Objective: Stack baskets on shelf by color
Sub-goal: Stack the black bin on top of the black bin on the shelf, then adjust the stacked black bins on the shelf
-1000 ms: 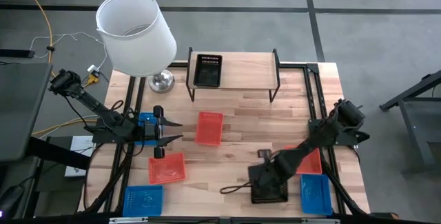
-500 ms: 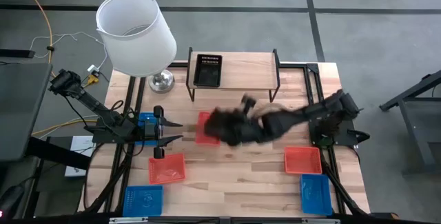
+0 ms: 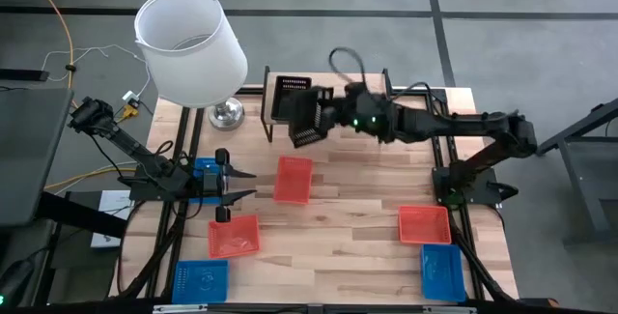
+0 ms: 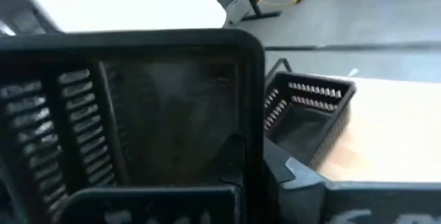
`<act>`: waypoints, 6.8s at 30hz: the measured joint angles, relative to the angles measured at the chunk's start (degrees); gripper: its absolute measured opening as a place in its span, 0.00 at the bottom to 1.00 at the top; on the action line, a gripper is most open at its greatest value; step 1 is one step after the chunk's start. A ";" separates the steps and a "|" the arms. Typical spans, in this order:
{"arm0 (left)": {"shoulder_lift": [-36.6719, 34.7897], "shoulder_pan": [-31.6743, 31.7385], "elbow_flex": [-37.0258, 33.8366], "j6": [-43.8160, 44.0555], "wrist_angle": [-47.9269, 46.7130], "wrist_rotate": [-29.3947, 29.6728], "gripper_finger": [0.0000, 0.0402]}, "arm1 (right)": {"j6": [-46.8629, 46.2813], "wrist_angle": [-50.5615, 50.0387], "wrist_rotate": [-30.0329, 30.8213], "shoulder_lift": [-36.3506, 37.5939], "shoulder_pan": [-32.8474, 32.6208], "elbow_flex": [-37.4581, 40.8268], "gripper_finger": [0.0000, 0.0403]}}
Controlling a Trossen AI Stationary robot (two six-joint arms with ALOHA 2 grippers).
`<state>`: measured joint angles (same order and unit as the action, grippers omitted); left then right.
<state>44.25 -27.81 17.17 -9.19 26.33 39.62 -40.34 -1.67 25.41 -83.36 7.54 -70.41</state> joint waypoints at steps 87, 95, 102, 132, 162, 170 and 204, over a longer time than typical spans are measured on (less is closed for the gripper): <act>-0.01 0.02 0.00 0.12 0.06 0.02 0.40 | -4.65 -13.62 -1.40 -18.70 7.81 -21.47 0.12; -0.01 0.02 0.00 0.13 0.08 0.04 0.40 | -4.63 -13.64 -1.36 -18.70 7.81 -21.47 0.12; -0.02 0.02 0.00 0.04 0.08 0.03 0.40 | -4.63 -13.64 -1.34 -18.70 7.81 -21.47 0.12; -0.01 0.01 0.00 0.02 0.07 0.04 0.40 | -4.21 -13.60 -0.42 -18.70 7.83 -21.47 0.12; 0.00 0.00 0.00 0.02 0.08 0.04 0.40 | -2.17 -13.56 -0.97 -18.70 7.79 -21.45 0.43; -0.01 0.00 0.00 0.02 0.06 0.02 0.40 | -2.07 -13.58 -0.51 -18.68 7.79 -21.45 0.51; -0.02 0.00 -0.02 1.97 0.04 0.04 0.40 | 4.87 -18.42 -0.24 -15.73 7.79 -21.45 0.51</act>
<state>44.23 -27.81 17.15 -7.22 26.37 39.65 -35.47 -20.09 25.17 -99.09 15.33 -91.85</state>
